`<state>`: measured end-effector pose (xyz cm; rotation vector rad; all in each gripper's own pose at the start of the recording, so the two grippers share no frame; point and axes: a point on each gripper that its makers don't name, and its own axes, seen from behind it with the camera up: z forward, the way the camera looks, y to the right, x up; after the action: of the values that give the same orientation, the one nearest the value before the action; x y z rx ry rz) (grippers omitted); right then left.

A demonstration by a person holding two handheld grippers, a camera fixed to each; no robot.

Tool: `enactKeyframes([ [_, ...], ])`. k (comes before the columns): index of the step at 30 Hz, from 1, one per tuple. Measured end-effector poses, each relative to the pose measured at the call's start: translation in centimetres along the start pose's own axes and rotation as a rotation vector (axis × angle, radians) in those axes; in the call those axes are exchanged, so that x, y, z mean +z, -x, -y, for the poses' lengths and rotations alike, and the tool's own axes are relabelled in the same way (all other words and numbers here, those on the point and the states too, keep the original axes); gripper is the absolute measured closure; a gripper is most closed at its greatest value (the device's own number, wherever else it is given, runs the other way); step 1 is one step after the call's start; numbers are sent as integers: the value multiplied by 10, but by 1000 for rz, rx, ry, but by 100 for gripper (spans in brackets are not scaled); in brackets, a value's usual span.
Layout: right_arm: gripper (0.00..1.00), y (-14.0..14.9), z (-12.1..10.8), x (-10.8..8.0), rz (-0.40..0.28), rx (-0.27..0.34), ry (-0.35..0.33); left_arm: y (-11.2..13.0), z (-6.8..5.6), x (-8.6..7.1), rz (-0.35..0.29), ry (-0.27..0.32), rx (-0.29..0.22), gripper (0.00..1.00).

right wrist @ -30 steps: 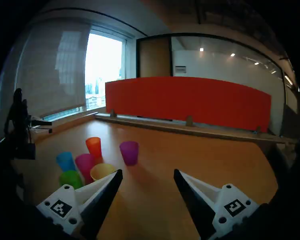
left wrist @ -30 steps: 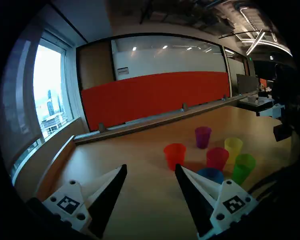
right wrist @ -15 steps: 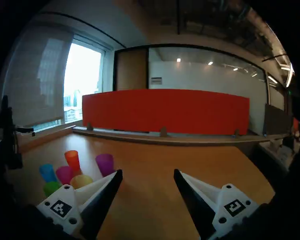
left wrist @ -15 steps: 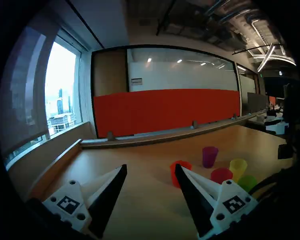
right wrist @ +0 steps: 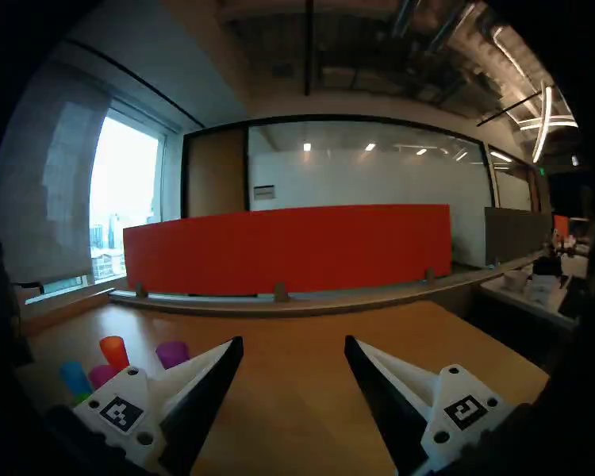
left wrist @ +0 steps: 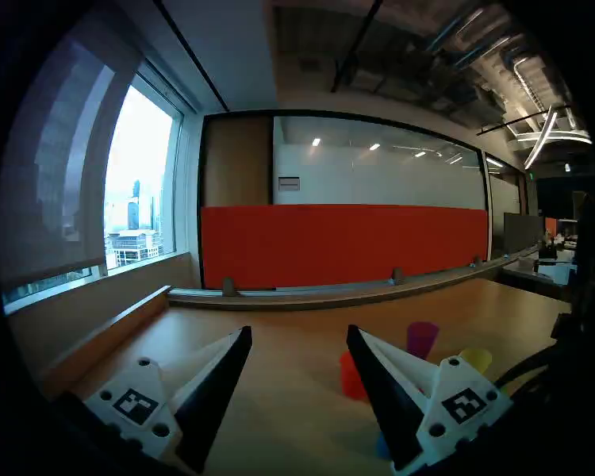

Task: Pour water

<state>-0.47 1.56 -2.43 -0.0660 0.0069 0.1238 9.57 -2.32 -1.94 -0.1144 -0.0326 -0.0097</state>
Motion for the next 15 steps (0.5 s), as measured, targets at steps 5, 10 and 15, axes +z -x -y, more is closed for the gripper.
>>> enactKeyframes([
  [5, 1, -4, -8, -3, -20, 15, 36, -4, -3, 2, -10, -6, -4, 12],
  [10, 1, -7, -11, -5, -27, 14, 49, -6, -5, 3, -15, -11, -8, 12],
  [15, 1, -13, -14, -8, -37, -9, 66, -8, -3, 3, -24, -34, -8, 11],
])
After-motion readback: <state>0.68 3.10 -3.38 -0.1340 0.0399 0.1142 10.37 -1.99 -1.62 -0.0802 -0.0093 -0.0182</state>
